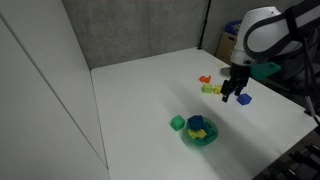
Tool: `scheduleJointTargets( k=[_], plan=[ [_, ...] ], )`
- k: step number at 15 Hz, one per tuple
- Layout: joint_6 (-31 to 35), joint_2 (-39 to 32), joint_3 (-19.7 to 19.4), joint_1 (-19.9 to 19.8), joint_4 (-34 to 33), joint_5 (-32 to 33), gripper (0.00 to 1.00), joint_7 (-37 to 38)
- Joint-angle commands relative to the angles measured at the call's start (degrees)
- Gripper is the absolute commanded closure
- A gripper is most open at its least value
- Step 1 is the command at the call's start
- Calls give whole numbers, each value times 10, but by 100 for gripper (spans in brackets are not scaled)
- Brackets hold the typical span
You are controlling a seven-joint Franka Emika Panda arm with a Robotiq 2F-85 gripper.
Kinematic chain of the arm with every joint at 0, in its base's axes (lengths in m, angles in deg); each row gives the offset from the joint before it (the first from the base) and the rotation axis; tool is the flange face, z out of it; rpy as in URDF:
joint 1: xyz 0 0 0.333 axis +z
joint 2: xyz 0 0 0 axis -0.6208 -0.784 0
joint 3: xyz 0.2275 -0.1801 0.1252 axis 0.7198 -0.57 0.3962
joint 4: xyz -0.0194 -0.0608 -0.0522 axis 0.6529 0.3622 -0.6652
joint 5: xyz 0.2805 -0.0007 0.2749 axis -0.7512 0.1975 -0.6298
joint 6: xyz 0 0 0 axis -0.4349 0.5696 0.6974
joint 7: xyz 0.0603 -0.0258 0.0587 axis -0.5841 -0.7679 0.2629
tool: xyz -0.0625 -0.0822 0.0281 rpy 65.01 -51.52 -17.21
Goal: Pick up the top yellow toy from the green bowl and put it on the table, pick up the blue block from the green bowl and put it on the blue block on the table
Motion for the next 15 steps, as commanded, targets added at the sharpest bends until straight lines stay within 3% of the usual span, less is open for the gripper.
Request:
scheduleJointTargets(
  k=[1,15],
  plan=[
    [-14,-27,14,9,-23,-15,0,-16],
    [71,-144,43,70,-71,-7,0,25]
  ],
)
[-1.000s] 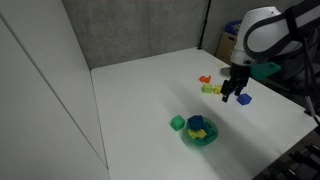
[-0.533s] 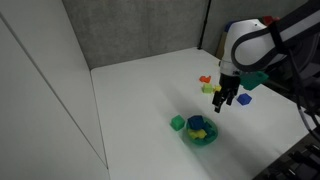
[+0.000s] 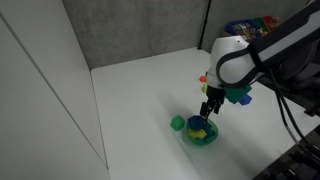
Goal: Pick up the top yellow toy from the green bowl and put it on the table, pick up the blue block from the green bowl and put it on the blue block on the table
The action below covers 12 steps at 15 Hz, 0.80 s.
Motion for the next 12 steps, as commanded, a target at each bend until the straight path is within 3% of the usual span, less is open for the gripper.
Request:
scheduleJointTargets(
  k=[1,12],
  plan=[
    [31,-33,7,8,-19,-4,0,16],
    [142,-71,1,32,-14,7,0,44]
  ],
)
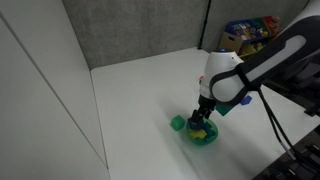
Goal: Pick up the top yellow toy from the green bowl and put it on the table, pick up the blue block from the green bowl and put it on the blue block on the table
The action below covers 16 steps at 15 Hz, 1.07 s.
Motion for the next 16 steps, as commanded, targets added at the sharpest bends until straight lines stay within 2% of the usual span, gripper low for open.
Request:
scheduleJointTargets(
  k=[1,2,3,4,5,7,9,12,15,16],
  plan=[
    [38,-9,-5,12,-3,9,0,28],
    [49,-9,-8,17,1,13,0,33],
    [65,-8,-15,25,5,19,25,41],
    [78,-7,-21,31,8,24,27,47],
    [89,-6,-26,37,10,30,34,54],
    [102,0,-37,46,15,39,53,66],
    [102,10,-41,43,17,39,67,70],
    [90,37,-31,24,22,29,67,55],
    [55,68,-1,-15,19,7,67,24],
    [44,78,-3,-21,16,6,67,24]
  ],
)
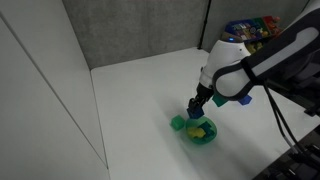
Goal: Pick up the top yellow toy from the green bowl and put it on the table, pick up the blue block from the green bowl and put it on the blue block on the table
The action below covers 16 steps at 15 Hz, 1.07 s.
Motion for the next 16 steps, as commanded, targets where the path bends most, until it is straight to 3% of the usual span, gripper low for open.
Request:
scheduleJointTargets(
  k=[1,8,16],
  plan=[
    [-48,55,15,-37,7,-14,67,-19],
    [-106,88,-49,-64,-3,26,67,-3],
    [-135,62,-151,-99,-27,120,67,25]
  ],
)
